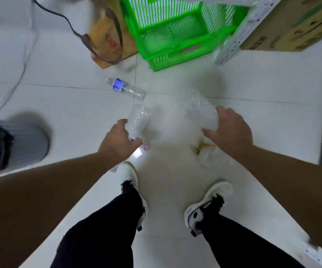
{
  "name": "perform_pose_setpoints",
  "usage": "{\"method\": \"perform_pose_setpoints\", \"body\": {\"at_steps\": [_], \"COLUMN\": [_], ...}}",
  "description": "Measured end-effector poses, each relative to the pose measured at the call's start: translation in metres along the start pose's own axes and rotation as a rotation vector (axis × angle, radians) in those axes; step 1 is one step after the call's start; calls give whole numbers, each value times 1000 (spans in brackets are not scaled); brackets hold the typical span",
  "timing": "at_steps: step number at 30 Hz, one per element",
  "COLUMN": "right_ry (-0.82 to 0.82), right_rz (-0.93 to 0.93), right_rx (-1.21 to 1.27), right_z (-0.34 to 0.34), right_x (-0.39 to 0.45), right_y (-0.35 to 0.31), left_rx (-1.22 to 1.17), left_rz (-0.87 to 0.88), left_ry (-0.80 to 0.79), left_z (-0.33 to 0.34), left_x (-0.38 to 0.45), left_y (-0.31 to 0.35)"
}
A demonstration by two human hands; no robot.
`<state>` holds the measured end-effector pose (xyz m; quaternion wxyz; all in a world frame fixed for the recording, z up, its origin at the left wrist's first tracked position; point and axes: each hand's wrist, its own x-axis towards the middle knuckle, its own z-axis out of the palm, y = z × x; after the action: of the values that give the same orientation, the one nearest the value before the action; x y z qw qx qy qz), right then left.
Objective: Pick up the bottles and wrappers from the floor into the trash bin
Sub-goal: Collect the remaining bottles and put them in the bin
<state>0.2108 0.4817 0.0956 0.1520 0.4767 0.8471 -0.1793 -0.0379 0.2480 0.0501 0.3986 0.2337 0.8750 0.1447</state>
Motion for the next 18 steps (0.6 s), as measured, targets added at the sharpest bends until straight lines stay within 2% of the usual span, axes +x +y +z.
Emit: {"method": "perform_pose_setpoints", "body": {"at_steps": [5, 10, 14, 18], "right_ry": [-46, -51, -71, -121], "right_rz": [101, 148, 146, 132], "right_rx": [90, 244, 331, 394], "right_z": [-101, -157, -177, -177], "right_x": [-46, -81, -107, -127], "right_y": [-56, -105, -131, -145], "left_rx": [-19, -49, -144, -250], "left_rz": [39, 40, -35, -76], "left_ry": [2, 51, 114, 154], "left_z": [-107, -195, -226, -225], "left_x": [-53, -88, -116, -145], "left_y": [41, 59, 54, 34]}}
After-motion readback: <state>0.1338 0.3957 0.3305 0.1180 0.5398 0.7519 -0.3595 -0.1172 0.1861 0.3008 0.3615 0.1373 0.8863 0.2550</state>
